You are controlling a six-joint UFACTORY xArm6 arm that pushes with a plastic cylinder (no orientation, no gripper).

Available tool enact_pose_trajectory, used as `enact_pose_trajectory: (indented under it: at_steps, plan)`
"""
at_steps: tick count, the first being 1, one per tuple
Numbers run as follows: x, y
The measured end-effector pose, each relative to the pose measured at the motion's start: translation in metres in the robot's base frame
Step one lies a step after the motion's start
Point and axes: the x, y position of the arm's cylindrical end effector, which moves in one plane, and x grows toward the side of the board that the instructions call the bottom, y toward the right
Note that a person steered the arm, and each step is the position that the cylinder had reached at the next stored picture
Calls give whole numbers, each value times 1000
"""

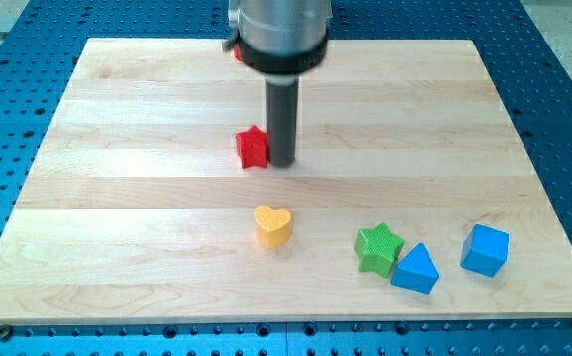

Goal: Put the red star below the red circle

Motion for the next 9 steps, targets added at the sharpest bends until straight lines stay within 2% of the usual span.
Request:
enact_pose_trajectory:
  at_steps: [1,2,3,4,5,6,7,8,9]
  plan:
    - [27,-13]
    - [46,-63]
    - [20,-89]
    - [30,-165]
    - [-4,-83]
    - [-37,-52]
    - [-46,-44]
    - [-8,-43]
    - [-13,-7]
